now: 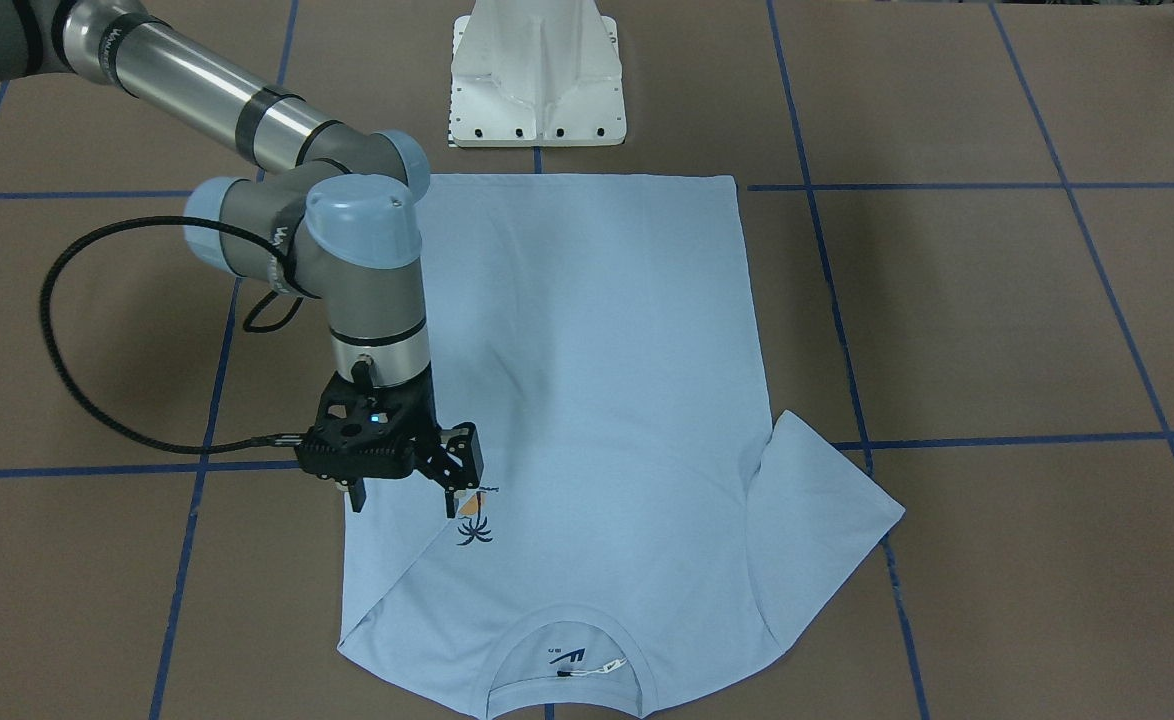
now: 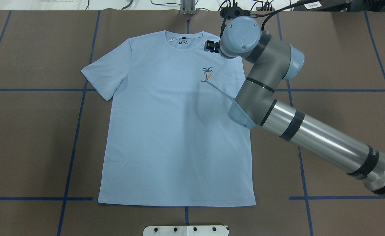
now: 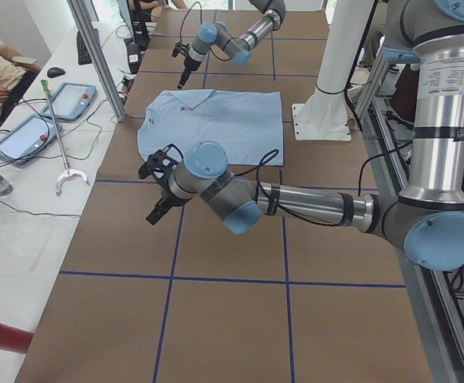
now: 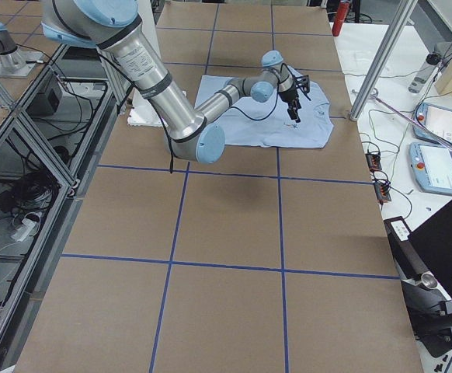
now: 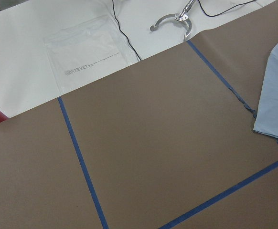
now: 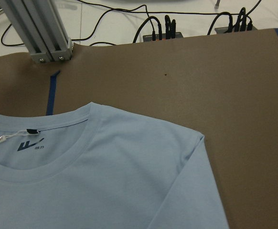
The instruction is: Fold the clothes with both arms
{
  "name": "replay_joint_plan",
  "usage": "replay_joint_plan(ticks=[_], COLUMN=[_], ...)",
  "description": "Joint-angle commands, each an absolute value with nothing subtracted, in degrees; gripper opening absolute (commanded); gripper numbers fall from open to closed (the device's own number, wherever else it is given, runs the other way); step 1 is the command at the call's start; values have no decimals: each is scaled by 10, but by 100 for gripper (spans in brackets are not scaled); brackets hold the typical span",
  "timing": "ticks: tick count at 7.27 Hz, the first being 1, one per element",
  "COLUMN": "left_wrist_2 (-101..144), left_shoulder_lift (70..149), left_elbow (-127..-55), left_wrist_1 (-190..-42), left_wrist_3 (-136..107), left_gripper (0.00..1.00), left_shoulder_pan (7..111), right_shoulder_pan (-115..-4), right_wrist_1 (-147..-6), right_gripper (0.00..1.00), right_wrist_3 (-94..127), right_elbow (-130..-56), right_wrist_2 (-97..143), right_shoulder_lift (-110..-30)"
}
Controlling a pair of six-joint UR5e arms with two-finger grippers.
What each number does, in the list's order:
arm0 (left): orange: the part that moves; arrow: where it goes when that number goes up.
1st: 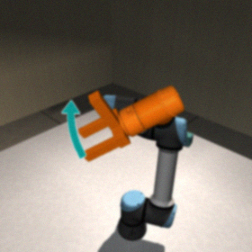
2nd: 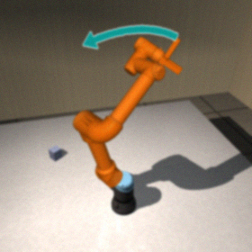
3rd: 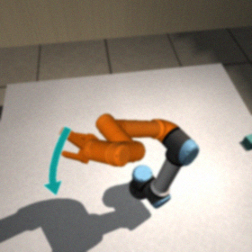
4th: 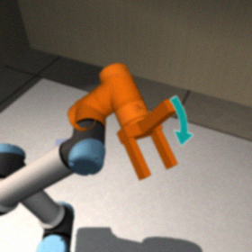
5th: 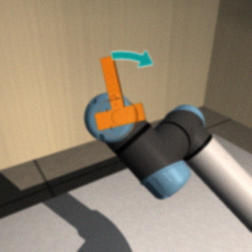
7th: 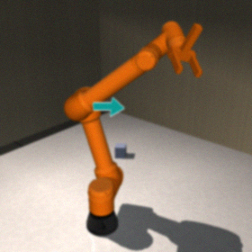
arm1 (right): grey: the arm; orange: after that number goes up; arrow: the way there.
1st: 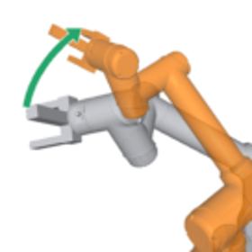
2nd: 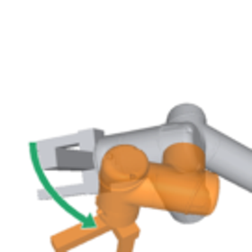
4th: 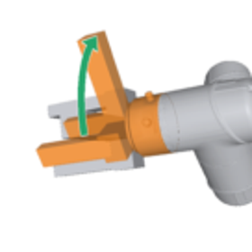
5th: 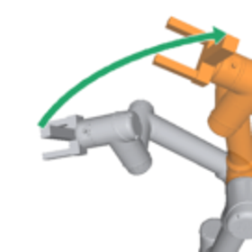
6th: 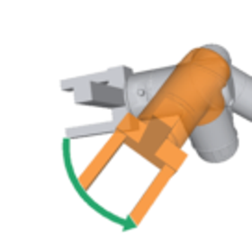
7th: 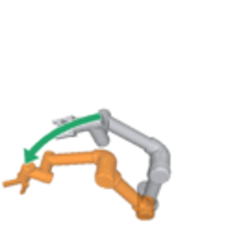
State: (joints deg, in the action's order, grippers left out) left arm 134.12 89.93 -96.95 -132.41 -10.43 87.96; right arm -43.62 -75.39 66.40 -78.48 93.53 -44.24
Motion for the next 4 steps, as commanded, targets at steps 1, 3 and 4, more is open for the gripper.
replay_joint_plan(ticks=[1, 3, 4], left_wrist_2=[1338, 1233, 1196], left_shoulder_lift=[925, 954, 986], left_elbow=[-969, -967, -945], left_wrist_1=[-1340, -1341, -1342], left_wrist_3=[-196, -271, -340], left_gripper=[100, 100, 100], left_shoulder_pan=[841, 754, 716], right_shoulder_pan=[-544, -659, -693], right_wrist_1=[-852, -853, -847], right_gripper=[100, 100, 100], right_wrist_3=[533, 382, 323], right_elbow=[-861, -890, -893], right_wrist_2=[1072, 1207, 1239], right_shoulder_lift=[-461, -530, -566])
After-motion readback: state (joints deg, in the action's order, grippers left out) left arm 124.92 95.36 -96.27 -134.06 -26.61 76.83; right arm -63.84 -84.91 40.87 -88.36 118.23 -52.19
